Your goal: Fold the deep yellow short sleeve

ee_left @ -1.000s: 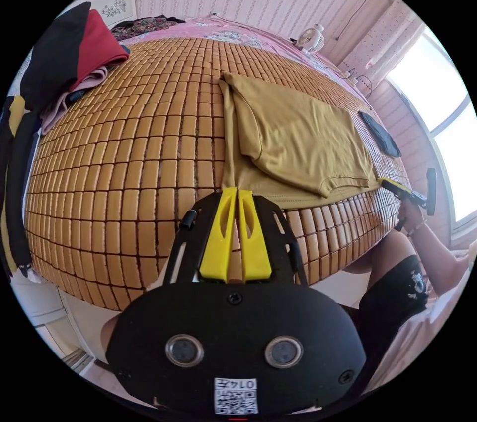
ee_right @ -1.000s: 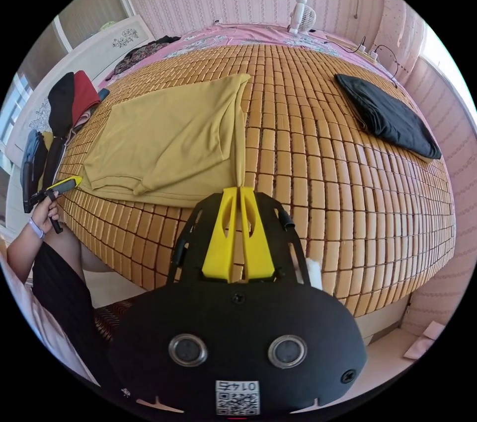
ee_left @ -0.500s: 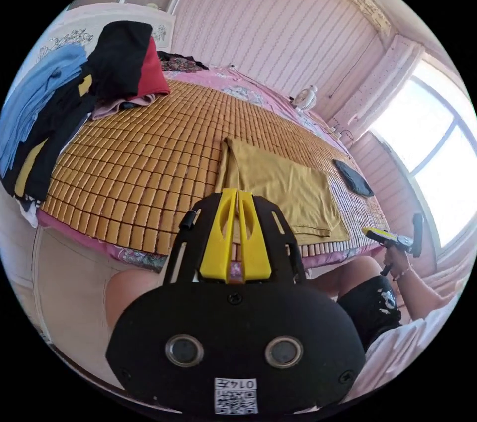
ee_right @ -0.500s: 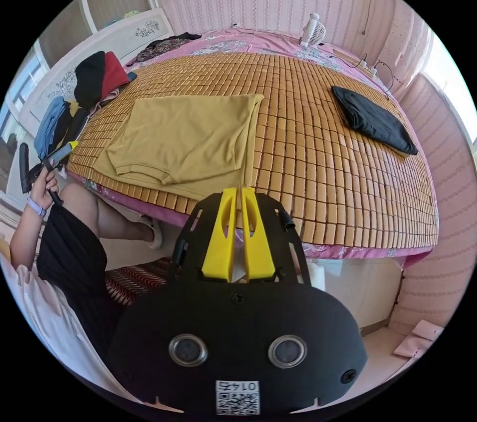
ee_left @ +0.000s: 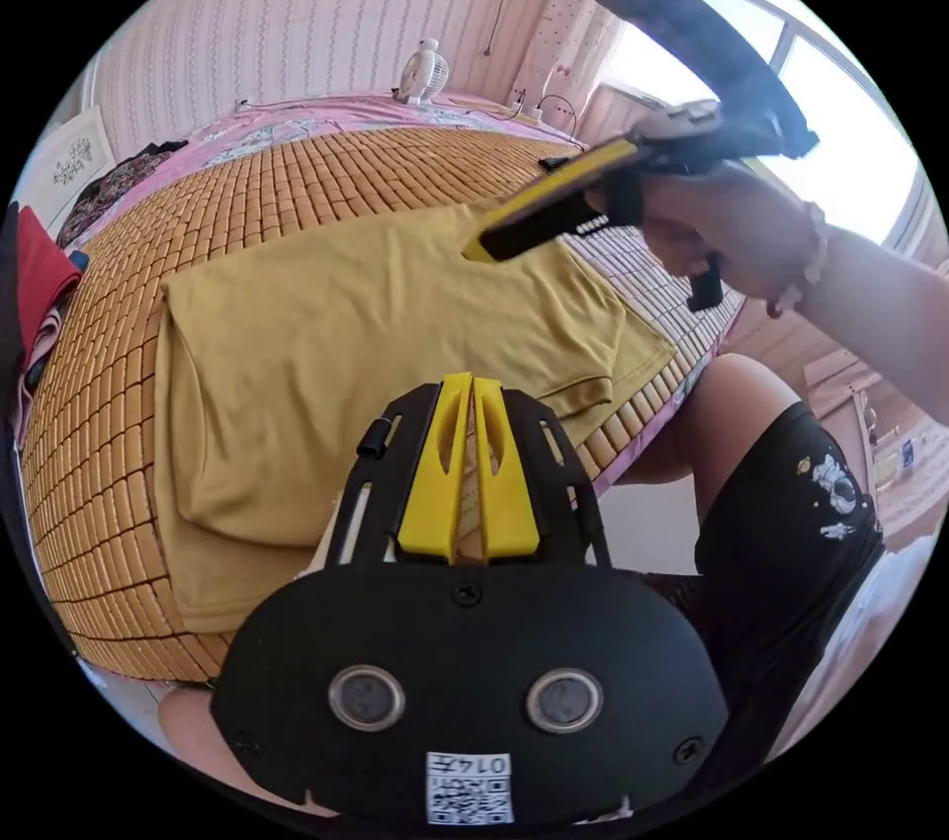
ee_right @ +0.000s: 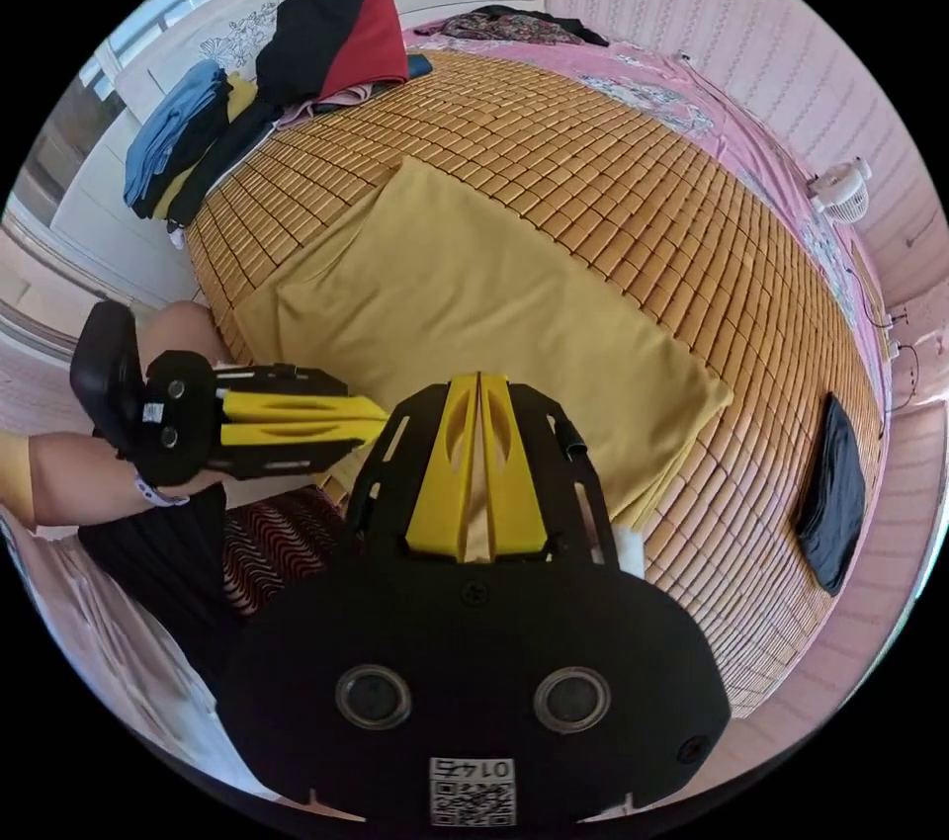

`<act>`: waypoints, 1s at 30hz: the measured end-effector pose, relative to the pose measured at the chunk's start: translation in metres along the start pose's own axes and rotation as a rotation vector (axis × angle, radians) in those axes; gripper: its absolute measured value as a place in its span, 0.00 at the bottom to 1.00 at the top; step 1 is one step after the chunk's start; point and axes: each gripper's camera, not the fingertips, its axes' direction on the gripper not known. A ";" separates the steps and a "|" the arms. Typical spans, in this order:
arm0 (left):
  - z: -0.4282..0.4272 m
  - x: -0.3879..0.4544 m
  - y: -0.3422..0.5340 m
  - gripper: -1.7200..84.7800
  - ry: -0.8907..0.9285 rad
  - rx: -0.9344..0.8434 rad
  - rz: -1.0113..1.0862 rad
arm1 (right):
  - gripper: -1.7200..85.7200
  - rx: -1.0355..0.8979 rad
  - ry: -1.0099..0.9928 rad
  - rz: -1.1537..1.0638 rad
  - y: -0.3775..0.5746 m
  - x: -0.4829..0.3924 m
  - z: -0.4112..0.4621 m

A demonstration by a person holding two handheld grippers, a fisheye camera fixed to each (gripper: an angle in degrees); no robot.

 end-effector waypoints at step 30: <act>0.051 0.000 0.028 0.01 0.178 -0.002 0.032 | 0.02 -0.141 0.132 -0.055 -0.100 0.062 0.048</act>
